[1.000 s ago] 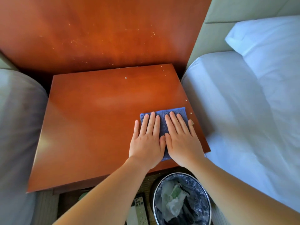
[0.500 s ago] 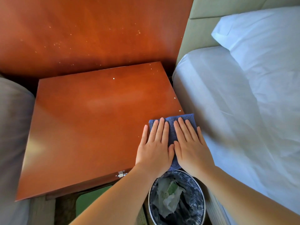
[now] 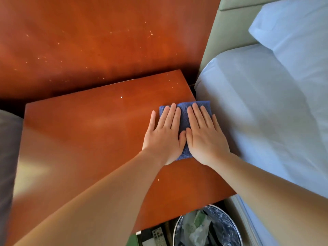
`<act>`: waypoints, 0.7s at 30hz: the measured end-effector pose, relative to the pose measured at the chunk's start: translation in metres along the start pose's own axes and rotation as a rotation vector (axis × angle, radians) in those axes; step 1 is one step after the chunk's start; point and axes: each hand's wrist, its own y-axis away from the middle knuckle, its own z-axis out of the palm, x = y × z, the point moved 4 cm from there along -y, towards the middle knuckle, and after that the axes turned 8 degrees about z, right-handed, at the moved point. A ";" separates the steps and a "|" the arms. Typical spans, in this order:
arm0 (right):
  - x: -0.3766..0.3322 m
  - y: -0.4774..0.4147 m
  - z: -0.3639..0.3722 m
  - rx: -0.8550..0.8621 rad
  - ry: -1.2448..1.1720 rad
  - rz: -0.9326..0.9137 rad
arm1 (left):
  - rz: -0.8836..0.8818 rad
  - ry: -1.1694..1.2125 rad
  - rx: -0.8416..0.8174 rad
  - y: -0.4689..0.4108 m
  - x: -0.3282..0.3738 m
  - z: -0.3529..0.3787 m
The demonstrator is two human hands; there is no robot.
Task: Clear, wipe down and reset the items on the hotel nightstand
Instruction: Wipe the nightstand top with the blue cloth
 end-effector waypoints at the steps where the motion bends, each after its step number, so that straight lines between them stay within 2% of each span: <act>1: -0.002 -0.013 0.001 -0.012 0.000 0.004 | -0.003 -0.008 -0.001 -0.010 -0.009 -0.002; 12: -0.022 -0.133 0.002 -0.036 -0.057 0.010 | -0.020 -0.050 -0.001 -0.105 -0.086 -0.019; 21: -0.027 -0.177 0.005 -0.073 -0.094 0.018 | -0.033 -0.035 0.006 -0.136 -0.106 -0.026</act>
